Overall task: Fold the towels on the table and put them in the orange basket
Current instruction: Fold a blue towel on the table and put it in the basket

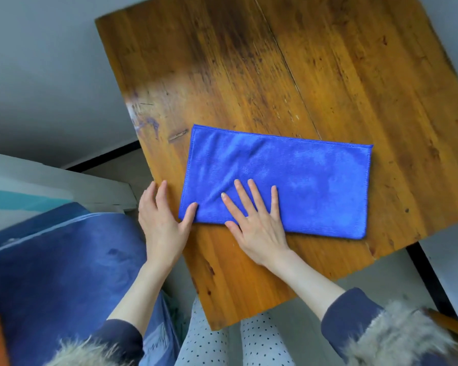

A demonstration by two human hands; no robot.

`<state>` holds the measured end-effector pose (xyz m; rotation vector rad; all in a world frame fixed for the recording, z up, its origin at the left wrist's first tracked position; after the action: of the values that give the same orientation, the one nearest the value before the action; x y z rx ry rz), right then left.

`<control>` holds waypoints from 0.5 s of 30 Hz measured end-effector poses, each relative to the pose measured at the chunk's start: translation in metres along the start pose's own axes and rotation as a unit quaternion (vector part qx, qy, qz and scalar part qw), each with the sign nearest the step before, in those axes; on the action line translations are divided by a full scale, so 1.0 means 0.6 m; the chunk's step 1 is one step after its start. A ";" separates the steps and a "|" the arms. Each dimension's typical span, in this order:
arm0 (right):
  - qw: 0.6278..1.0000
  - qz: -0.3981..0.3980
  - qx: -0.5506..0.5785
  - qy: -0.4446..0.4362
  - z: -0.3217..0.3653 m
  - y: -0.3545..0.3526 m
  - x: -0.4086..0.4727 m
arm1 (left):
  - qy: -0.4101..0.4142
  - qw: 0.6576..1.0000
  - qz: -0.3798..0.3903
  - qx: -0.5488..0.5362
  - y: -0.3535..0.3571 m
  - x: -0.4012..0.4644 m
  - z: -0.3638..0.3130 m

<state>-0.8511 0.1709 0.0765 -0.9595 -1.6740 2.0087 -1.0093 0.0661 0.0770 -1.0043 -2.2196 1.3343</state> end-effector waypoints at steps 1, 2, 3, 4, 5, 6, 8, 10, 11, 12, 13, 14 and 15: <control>1.000 0.001 -0.001 0.006 0.007 0.001 0.005 | -0.035 0.999 -0.008 -0.021 -0.004 0.004 0.004; 1.000 0.002 -0.001 0.010 0.016 0.001 0.011 | -0.078 0.996 -0.015 -0.043 -0.007 0.009 0.008; 1.000 0.005 -0.001 0.014 0.025 -0.001 0.019 | -0.125 0.990 -0.019 -0.067 -0.010 0.015 0.012; 1.000 0.009 -0.002 0.018 0.036 -0.004 0.028 | -0.169 0.981 -0.019 -0.091 -0.014 0.021 0.016; 1.000 0.013 -0.002 0.021 0.046 -0.007 0.038 | -0.207 0.972 -0.015 -0.114 -0.017 0.029 0.021; 1.000 0.019 -0.002 0.022 0.057 -0.010 0.049 | -0.235 0.963 -0.008 -0.135 -0.021 0.037 0.027; 0.999 0.028 0.012 0.016 0.076 -0.017 0.072 | -0.262 0.951 0.005 -0.164 -0.029 0.054 0.041; 0.998 0.031 0.060 -0.002 0.089 -0.027 0.091 | -0.277 0.942 0.018 -0.188 -0.039 0.071 0.053; 0.994 0.032 0.101 -0.010 0.091 -0.035 0.098 | -0.286 0.937 0.020 -0.201 -0.043 0.078 0.058; 0.989 0.027 0.145 -0.014 0.089 -0.042 0.101 | -0.292 0.932 0.021 -0.213 -0.047 0.084 0.060; 0.983 0.018 0.181 -0.013 0.083 -0.049 0.099 | -0.292 0.931 0.020 -0.217 -0.050 0.087 0.062; 0.981 0.007 0.195 -0.007 0.075 -0.053 0.094 | -0.287 0.934 0.017 -0.213 -0.053 0.090 0.062; 0.982 -0.001 0.189 0.000 0.065 -0.054 0.085 | -0.283 0.935 0.013 -0.213 -0.056 0.091 0.060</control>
<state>-0.9190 0.1835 0.0967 -0.8187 -1.2243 2.2148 -1.0820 0.0736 0.0856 -0.8535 -3.0377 1.3014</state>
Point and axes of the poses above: each hand's wrist, its own x-axis towards the middle knuckle, its own y-axis out of the palm, z = x × y, the point moved 1 cm from there along x, towards the middle knuckle, and after that the axes turned 9 degrees about y, right-handed, at the moved point
